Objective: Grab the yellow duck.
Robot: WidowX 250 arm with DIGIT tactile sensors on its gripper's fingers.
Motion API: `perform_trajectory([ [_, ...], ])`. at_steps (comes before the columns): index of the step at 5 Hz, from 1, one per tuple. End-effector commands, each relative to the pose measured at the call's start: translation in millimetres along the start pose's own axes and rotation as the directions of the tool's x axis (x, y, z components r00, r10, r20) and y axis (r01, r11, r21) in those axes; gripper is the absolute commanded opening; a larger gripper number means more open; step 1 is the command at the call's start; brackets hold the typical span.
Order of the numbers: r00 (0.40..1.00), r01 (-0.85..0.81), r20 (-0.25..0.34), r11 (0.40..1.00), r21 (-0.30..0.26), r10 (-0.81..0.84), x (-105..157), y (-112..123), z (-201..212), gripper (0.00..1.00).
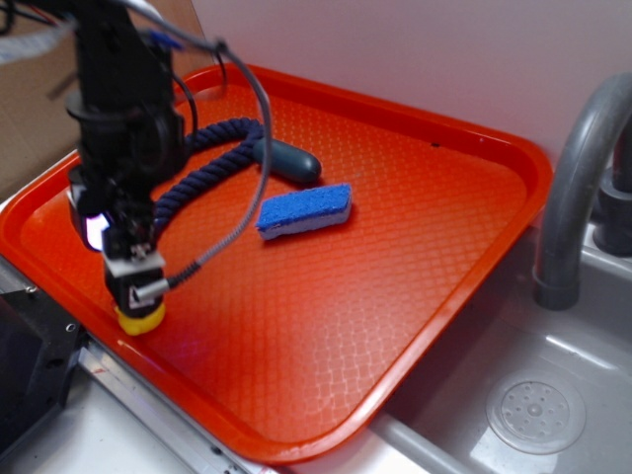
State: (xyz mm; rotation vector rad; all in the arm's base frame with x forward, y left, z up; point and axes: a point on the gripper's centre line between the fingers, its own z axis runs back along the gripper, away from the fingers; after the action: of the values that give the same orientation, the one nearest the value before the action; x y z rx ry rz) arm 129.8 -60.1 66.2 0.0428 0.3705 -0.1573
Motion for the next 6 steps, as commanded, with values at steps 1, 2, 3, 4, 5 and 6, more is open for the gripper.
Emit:
perform_trajectory([
  [1, 0.996, -0.017, -0.092, 0.999, 0.044, 0.021, 2, 3, -31, 1.0],
  [2, 0.992, -0.029, -0.121, 0.999, 0.046, 0.034, 2, 3, -34, 1.0],
  [3, 0.986, -0.031, -0.161, 0.999, 0.043, 0.038, 2, 3, -34, 0.53],
  [4, 0.981, -0.038, -0.189, 0.998, 0.042, 0.046, -1, 8, -34, 0.0],
  [5, 0.975, -0.075, -0.208, 0.996, 0.044, 0.082, -3, 16, -34, 0.0],
  [6, 0.975, -0.085, -0.2, 0.994, 0.064, 0.096, -4, 16, -33, 0.0],
])
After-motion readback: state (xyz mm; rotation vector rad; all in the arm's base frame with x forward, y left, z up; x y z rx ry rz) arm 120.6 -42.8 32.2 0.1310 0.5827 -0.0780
